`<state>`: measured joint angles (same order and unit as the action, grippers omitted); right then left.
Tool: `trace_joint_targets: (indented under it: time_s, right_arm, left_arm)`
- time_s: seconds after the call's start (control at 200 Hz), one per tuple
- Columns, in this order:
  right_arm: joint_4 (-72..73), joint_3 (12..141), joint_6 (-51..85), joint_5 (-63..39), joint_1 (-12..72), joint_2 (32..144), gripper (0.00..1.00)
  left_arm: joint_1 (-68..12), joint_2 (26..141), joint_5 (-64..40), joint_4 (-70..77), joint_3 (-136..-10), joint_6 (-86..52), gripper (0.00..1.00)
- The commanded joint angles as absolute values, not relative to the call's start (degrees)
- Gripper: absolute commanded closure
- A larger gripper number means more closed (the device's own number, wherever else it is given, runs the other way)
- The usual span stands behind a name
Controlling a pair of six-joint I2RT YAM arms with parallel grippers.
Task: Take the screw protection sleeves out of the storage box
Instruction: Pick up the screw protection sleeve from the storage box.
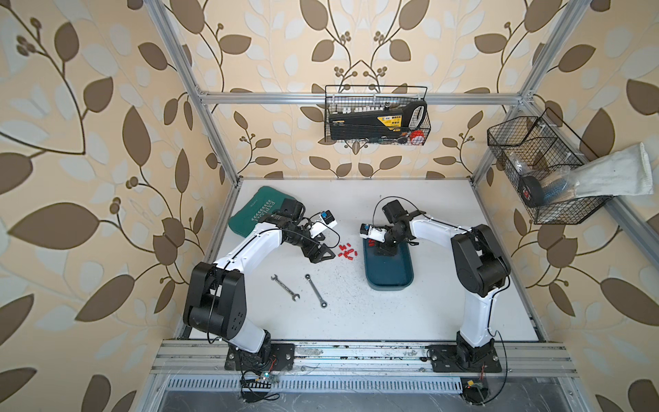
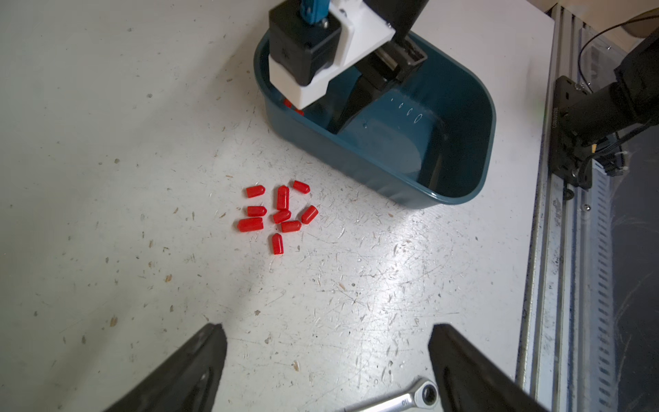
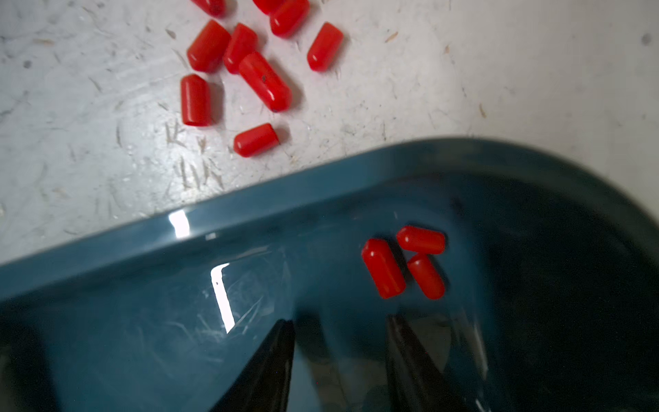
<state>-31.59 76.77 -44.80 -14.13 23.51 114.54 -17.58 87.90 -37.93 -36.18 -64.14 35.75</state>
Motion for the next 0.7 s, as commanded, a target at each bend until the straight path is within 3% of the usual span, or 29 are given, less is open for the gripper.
trace_joint_targets:
  time_s: [0.0, 0.37, 0.7]
  right_arm:
    - [-31.1, 79.1, -45.6, -11.4, 24.3, 116.8, 0.55]
    - [-31.6, 81.9, -45.9, -11.3, 25.1, 119.9, 0.59]
    - [-31.9, 80.0, -47.7, -10.4, 25.5, 118.0, 0.86]
  left_arm:
    - [-17.2, 86.3, -41.0, -35.9, -64.7, 34.7, 0.06]
    - [-17.1, 85.6, -41.0, -37.0, -65.3, 34.8, 0.05]
    - [-16.8, 85.9, -40.4, -37.3, -65.7, 34.8, 0.05]
